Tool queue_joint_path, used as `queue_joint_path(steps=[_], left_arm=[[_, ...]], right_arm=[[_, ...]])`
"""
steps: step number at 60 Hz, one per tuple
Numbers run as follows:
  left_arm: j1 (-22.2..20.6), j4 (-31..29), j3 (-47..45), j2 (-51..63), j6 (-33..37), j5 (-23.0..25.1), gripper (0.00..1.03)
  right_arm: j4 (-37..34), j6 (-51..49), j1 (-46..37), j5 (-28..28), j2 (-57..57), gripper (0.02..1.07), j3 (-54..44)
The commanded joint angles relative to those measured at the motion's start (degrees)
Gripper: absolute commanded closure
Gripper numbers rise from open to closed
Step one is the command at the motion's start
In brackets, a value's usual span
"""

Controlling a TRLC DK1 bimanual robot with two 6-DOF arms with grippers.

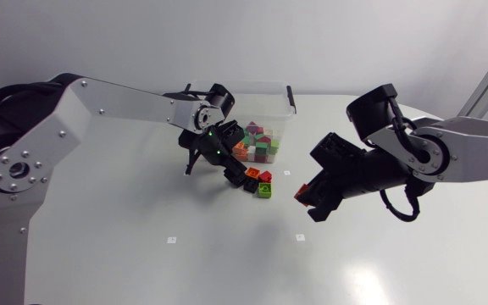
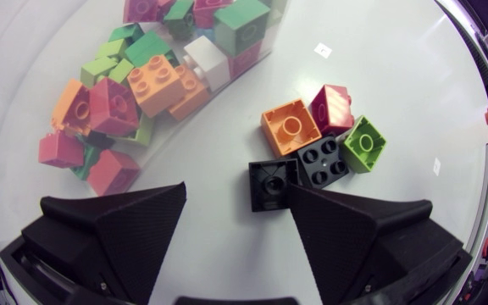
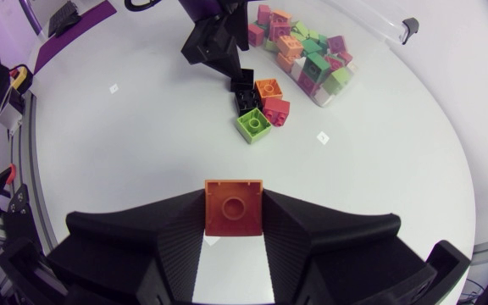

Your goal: Place the duplo bricks in the container

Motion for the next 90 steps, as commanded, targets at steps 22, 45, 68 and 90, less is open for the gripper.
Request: queue_joint_path(steps=[22,45,68,90], left_arm=[[0.32,-0.92,2.95,1.52,2.41,-0.35,0.25],[-0.64,-10.94,7.34,1.95,-8.58,-0.35,0.19],[-1.61,-21.66,17.54,8.63,-23.96,-2.55,0.19],[-2.14,-20.87,18.42,10.83,-28.88,-5.01,0.33]], right_arm=[[-1.48,-2.10,-2.03,-1.19,-1.33,0.76,-1.21],[-1.39,-2.01,-2.12,-1.19,-1.85,0.76,-1.30],[-1.48,-1.48,-2.03,-1.19,-3.96,0.76,-2.53],[-1.74,-1.57,-2.38,-1.19,-5.72,0.76,-3.67]])
